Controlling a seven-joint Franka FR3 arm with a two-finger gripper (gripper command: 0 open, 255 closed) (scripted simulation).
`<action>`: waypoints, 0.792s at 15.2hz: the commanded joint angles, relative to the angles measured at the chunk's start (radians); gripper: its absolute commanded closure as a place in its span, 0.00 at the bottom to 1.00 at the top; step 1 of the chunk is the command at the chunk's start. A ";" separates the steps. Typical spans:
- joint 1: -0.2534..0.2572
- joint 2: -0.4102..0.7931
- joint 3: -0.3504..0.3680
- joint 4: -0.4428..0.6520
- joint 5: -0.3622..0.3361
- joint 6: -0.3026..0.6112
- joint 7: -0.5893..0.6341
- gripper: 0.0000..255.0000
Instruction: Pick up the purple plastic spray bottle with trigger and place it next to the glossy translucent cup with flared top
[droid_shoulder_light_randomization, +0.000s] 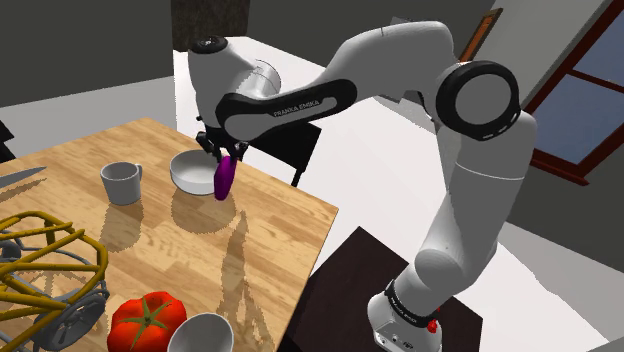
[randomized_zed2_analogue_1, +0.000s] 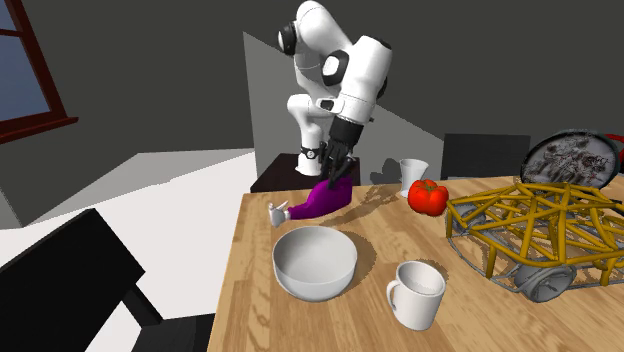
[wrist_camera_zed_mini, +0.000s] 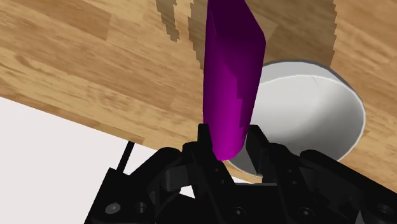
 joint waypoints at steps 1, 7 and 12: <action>-0.003 -0.012 0.004 0.012 0.012 -0.018 -0.014 1.00; -0.008 -0.042 0.015 0.054 0.045 -0.077 -0.050 1.00; -0.009 -0.062 0.022 0.096 0.067 -0.130 -0.078 1.00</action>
